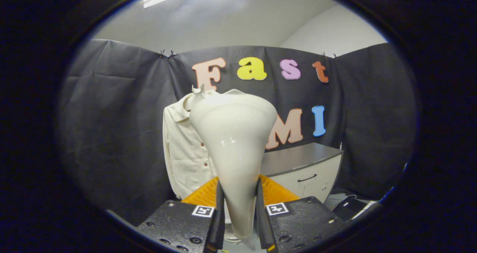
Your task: Iron the clothes twice with a garment steamer, once on the left side and once on the right side.
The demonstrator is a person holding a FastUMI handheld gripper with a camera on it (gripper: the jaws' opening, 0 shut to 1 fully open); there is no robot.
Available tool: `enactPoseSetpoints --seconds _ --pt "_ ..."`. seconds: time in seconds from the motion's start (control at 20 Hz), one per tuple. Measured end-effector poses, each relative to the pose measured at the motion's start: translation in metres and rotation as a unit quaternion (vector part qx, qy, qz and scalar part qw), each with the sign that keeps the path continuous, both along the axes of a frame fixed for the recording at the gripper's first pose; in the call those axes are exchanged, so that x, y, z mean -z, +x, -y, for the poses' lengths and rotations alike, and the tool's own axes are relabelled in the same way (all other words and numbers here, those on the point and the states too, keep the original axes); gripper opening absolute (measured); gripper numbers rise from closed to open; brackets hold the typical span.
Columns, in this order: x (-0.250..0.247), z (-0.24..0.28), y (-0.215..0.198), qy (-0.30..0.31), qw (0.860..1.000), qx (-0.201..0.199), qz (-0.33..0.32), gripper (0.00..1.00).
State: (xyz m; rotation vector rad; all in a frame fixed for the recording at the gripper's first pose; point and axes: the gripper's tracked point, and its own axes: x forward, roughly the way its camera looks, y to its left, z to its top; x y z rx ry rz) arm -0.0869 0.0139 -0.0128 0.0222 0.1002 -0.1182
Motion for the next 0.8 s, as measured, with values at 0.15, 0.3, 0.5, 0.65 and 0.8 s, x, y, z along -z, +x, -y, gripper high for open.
enactPoseSetpoints --seconds 0.15,0.3,0.5,0.65,0.8 --pt "-0.004 -0.003 -0.002 -0.014 1.000 -0.010 0.003 0.36" --pt "-0.007 -0.011 0.004 -0.015 1.000 -0.024 0.010 0.36" --pt "0.002 -0.013 0.003 -0.018 0.999 -0.033 0.006 0.37" --pt "0.002 -0.012 0.013 -0.016 0.999 -0.038 0.005 0.37" --pt "0.002 -0.009 0.020 -0.018 0.999 -0.038 0.006 0.37"
